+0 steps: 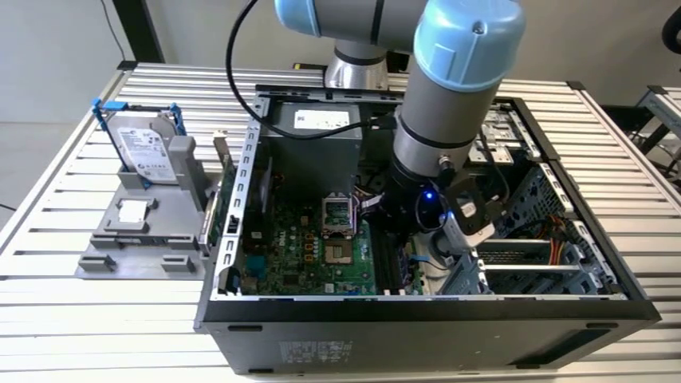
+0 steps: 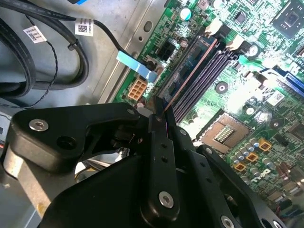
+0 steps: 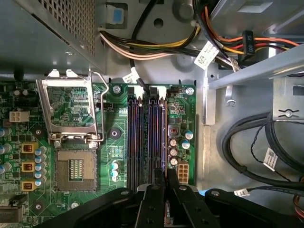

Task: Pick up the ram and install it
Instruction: 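Press down the ram until it locks into place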

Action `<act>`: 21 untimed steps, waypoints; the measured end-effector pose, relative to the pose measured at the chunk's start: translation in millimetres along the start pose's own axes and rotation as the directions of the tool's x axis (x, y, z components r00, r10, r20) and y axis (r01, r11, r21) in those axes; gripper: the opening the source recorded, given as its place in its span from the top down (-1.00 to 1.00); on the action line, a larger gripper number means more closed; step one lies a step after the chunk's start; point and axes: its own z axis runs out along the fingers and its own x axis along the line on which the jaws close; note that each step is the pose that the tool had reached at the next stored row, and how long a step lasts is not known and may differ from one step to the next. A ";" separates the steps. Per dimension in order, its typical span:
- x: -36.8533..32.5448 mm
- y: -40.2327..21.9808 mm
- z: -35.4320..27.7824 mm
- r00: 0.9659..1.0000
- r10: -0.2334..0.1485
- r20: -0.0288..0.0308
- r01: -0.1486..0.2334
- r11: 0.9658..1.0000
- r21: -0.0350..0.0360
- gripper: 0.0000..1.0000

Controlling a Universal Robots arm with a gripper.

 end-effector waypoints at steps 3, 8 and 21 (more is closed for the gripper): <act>0.1 0.0 1.2 1.000 0.000 0.000 0.000 1.000 0.000 1.00; 0.5 0.4 3.3 1.000 0.000 0.000 0.000 1.000 -0.002 1.00; 1.3 1.2 3.5 1.000 0.000 0.000 0.000 1.000 0.000 1.00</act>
